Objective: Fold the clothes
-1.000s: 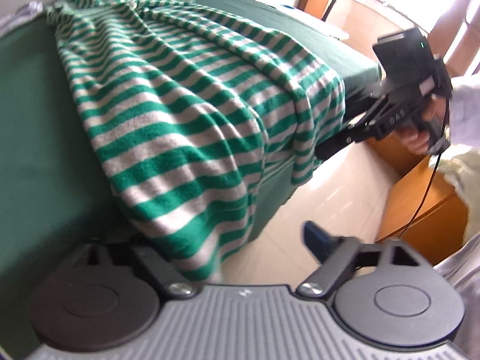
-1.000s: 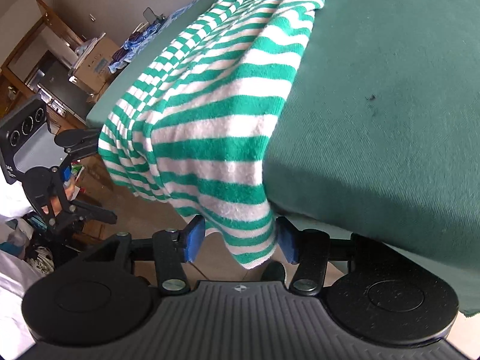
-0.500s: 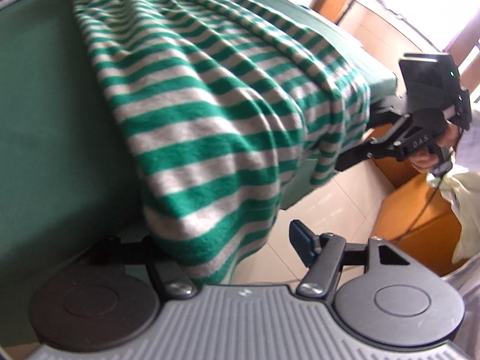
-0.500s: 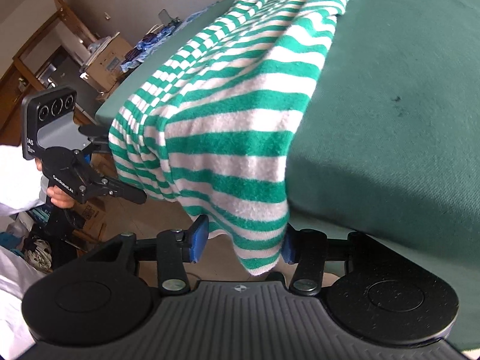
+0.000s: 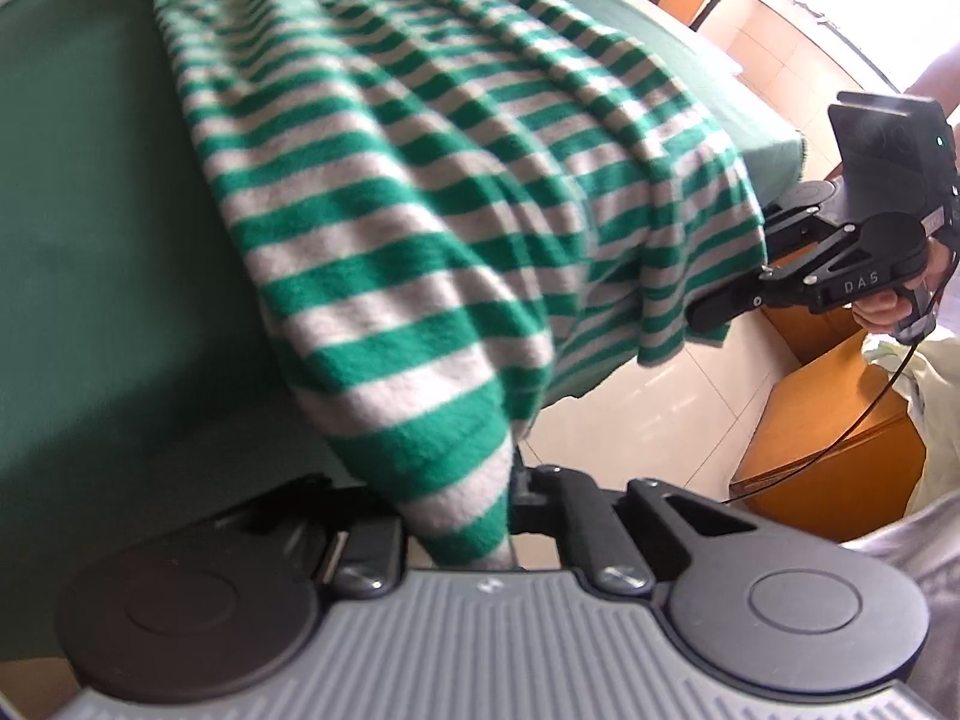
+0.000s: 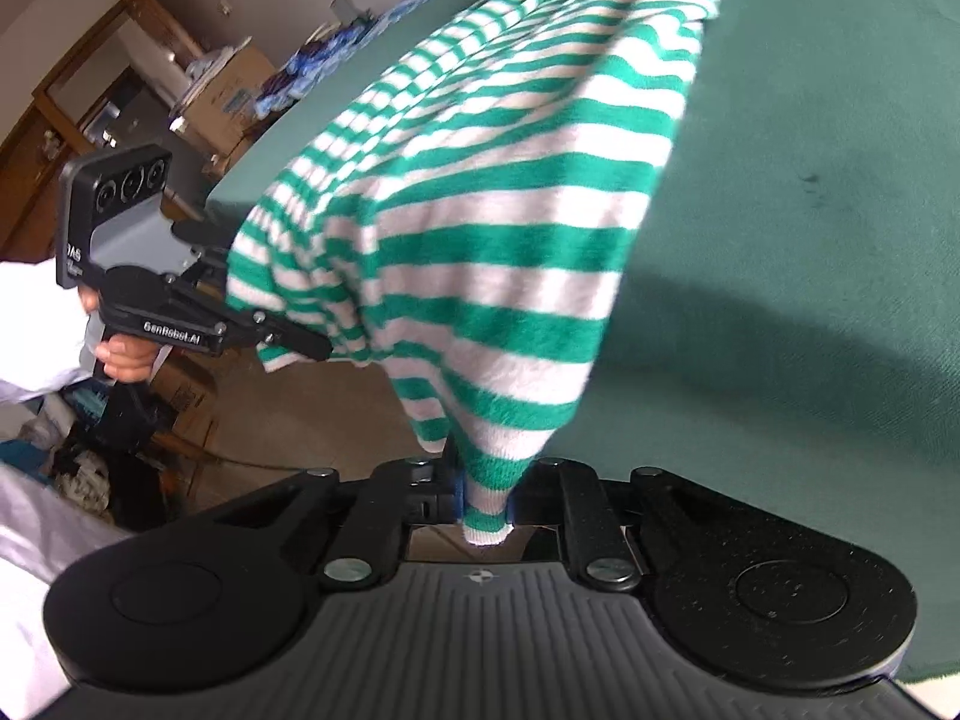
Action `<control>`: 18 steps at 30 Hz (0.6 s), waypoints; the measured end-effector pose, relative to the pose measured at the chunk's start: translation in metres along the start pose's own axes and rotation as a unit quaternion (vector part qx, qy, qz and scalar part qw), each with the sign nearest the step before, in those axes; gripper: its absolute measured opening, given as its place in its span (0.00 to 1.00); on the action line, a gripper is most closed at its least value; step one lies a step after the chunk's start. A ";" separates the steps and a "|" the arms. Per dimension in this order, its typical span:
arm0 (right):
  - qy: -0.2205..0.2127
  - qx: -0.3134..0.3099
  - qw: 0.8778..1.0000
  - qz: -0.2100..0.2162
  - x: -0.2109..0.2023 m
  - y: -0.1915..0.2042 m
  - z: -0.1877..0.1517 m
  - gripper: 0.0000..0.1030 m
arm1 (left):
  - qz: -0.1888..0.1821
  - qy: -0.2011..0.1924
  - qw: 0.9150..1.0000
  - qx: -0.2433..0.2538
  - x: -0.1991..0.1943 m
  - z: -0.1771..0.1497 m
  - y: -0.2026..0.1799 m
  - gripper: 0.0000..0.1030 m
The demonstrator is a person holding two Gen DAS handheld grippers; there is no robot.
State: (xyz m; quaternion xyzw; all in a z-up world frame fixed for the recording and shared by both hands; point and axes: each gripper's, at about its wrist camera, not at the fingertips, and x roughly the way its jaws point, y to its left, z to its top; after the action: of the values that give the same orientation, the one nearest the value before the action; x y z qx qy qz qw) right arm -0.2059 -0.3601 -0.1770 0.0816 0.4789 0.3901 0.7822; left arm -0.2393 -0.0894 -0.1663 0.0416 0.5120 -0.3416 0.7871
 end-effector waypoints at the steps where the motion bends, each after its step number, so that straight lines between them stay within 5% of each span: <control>1: 0.002 -0.001 1.000 0.003 -0.003 0.004 0.002 0.12 | 0.001 -0.001 1.000 0.005 -0.004 0.001 -0.004 0.05; 7: -0.001 -0.007 1.000 0.031 -0.025 0.024 0.012 0.11 | -0.006 -0.005 1.000 0.005 -0.027 0.005 -0.014 0.03; 18: -0.008 0.056 0.991 0.125 -0.050 0.019 0.050 0.11 | -0.091 -0.031 0.992 -0.081 -0.074 0.019 0.008 0.03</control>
State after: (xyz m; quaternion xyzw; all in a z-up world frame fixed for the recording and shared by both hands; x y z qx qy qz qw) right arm -0.1870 -0.3691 -0.1067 0.1875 0.4801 0.4563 0.7253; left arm -0.2378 -0.0545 -0.0983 -0.0799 0.5148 -0.3699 0.7693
